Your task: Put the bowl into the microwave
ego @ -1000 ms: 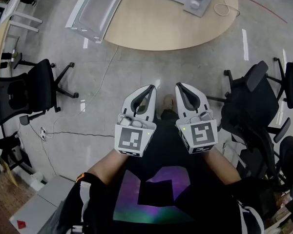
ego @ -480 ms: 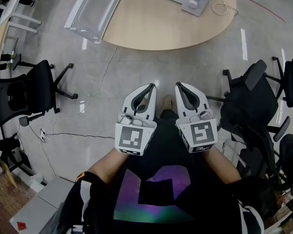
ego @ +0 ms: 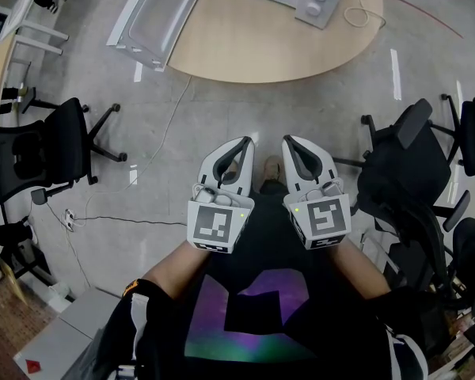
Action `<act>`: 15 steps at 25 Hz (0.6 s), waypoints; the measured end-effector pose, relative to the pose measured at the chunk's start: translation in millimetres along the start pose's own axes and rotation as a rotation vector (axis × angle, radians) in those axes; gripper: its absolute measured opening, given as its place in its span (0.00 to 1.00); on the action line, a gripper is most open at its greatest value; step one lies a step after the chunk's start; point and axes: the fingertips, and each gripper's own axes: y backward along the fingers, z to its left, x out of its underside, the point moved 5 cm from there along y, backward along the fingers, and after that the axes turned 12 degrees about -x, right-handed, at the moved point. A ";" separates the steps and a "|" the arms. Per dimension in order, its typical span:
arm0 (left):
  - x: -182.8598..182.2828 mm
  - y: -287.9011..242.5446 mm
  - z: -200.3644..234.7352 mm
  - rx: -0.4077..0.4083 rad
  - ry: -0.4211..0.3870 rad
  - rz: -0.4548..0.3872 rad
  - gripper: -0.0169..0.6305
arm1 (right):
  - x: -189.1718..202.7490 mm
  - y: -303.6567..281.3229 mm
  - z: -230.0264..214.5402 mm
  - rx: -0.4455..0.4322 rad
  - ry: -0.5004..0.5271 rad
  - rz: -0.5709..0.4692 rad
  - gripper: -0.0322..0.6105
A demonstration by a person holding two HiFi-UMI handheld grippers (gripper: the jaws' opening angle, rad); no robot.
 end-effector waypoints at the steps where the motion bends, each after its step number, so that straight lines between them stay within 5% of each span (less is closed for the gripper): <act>1: 0.3 0.4 -0.2 -0.001 -0.001 0.004 0.10 | -0.4 0.2 0.0 0.000 0.000 -0.001 0.07; 15: -0.3 1.3 -1.1 -0.003 0.001 -0.006 0.10 | 1.4 2.3 -1.0 0.000 0.005 -0.003 0.07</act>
